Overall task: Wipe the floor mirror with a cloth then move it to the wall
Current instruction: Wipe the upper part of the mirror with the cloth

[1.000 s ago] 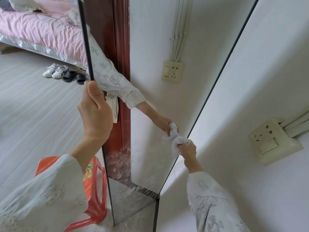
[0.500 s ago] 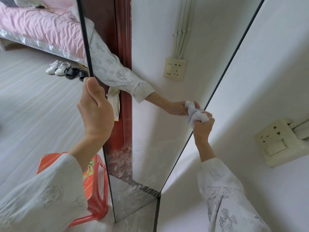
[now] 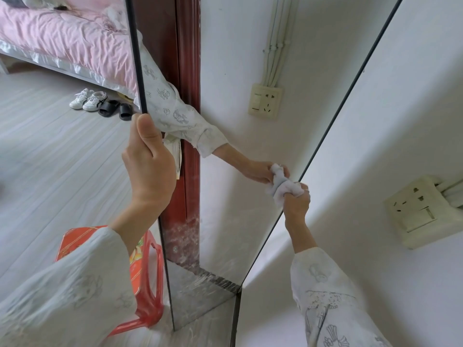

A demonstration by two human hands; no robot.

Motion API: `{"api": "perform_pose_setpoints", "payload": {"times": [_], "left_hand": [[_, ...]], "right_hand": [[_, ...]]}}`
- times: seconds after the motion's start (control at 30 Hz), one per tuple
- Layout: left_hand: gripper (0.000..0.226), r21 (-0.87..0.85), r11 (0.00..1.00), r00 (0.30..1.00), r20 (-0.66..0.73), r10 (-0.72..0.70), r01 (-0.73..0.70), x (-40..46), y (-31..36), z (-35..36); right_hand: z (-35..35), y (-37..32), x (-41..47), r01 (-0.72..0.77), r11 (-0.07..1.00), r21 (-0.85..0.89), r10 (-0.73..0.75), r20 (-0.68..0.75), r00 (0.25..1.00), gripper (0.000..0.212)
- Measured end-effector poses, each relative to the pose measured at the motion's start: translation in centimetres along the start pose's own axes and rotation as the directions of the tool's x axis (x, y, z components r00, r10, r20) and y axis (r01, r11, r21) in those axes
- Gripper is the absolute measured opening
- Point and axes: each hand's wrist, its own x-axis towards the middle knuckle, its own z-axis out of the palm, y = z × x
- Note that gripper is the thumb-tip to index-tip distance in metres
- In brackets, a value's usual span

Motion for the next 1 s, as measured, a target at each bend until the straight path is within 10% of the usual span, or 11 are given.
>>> {"api": "perform_pose_setpoints", "payload": {"times": [0.47, 1.0], "left_hand": [[0.036, -0.037, 0.999, 0.997, 0.078, 0.028, -0.025, 0.2, 0.3, -0.6], [0.037, -0.116, 0.992, 0.962, 0.261, 0.079, -0.05, 0.7, 1.0, -2.6]], "right_hand": [[1.5, 1.1, -7.8, -0.12, 0.927, -0.356, 0.173, 0.122, 0.977, 0.022], [6.7, -17.5, -13.7, 0.554, 0.832, -0.024, -0.545, 0.157, 0.824, 0.023]]}}
